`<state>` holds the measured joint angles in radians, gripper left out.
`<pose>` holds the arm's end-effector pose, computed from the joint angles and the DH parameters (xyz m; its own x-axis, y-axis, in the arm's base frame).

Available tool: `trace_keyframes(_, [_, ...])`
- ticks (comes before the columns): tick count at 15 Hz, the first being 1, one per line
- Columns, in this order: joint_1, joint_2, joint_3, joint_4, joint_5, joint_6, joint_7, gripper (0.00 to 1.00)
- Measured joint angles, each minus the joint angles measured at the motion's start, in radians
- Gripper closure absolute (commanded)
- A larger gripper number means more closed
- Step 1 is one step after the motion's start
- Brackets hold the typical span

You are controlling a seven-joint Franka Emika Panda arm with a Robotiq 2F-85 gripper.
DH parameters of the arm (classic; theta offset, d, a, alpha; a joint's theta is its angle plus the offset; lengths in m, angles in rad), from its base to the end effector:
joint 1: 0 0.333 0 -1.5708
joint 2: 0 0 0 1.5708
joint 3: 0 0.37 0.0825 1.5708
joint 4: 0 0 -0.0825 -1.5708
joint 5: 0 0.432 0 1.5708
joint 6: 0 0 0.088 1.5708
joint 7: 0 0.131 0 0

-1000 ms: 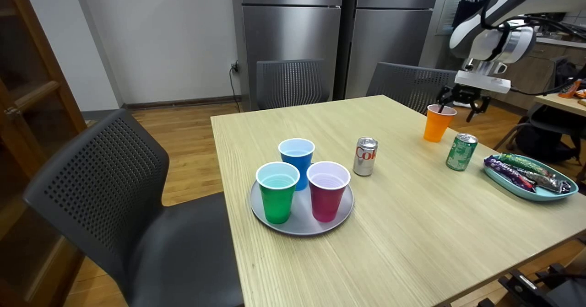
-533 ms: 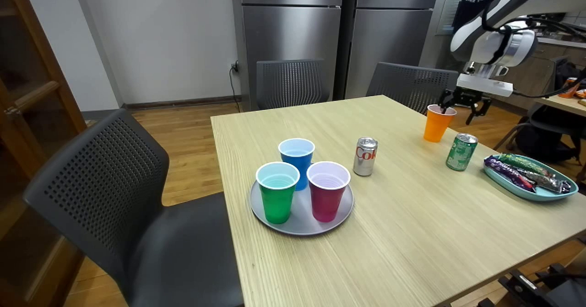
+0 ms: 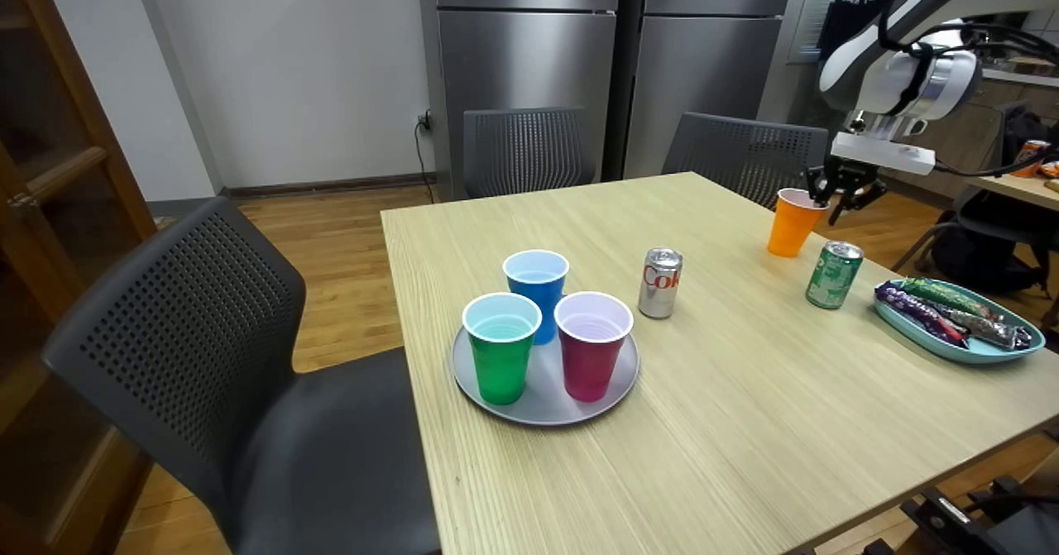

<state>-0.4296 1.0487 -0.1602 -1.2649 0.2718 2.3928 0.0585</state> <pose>0.7167 -0.4309 0.0977 0.7246 -0.6836 0.0875 -0.6802 -0.7298 -0.0689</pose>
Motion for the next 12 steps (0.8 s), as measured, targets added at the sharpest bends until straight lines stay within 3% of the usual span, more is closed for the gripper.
trace_keyframes(12, [0.006,-0.087,0.036,-0.139,0.002,0.128,-0.028,0.99])
